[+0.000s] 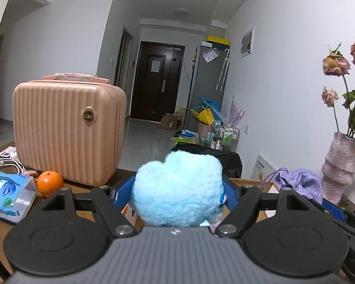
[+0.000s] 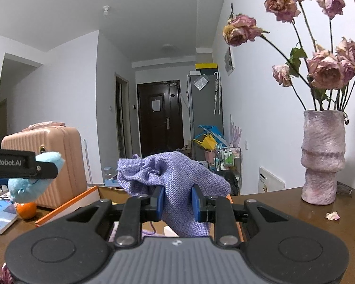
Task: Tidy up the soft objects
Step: 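Carry the purple pouch and light blue plush with both tools over the box, then open the right tool to drop the purple pouch while the left tool releases the blue plush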
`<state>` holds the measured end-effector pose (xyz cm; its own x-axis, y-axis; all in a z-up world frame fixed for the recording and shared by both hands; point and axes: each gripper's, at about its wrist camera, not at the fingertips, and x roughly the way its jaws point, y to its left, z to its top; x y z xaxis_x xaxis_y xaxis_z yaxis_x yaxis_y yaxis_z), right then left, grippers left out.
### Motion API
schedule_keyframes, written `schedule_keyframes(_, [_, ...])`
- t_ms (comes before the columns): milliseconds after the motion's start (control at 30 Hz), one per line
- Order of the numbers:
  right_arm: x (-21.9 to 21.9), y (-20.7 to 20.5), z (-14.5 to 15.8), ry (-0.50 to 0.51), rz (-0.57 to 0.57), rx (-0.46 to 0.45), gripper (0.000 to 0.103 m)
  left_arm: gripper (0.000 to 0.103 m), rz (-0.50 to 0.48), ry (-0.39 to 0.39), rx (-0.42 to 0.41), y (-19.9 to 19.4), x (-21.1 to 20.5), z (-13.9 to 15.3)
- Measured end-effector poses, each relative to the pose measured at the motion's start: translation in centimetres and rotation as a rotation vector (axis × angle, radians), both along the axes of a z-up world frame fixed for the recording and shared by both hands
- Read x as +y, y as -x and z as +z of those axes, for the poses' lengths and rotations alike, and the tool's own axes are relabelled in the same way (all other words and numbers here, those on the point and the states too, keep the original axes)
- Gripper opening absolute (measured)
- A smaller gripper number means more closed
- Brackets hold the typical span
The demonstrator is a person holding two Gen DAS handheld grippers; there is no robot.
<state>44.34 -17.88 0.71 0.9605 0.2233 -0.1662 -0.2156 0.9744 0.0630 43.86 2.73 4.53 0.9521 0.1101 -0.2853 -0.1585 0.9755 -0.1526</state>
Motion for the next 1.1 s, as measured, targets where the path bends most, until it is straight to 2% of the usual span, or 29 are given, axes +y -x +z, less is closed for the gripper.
schedule_keyframes(300, [0.9, -3.2, 0.2, 0.031, -0.008, 0.021, 0.023, 0.077, 0.003, 0.005, 0.03, -3.6, 0.4, -0.5])
schedule_keyframes(700, [2.0, -6.8, 0.0, 0.058, -0.01, 0.067, 0.023, 0.077, 0.005, -0.015, 0.069, -6.4, 0.5, -1.2])
schedule_keyframes(1100, [2.0, -8.7, -0.6, 0.07, -0.009, 0.12, 0.024, 0.077, 0.014, -0.039, 0.105, -7.4, 0.1, -2.3])
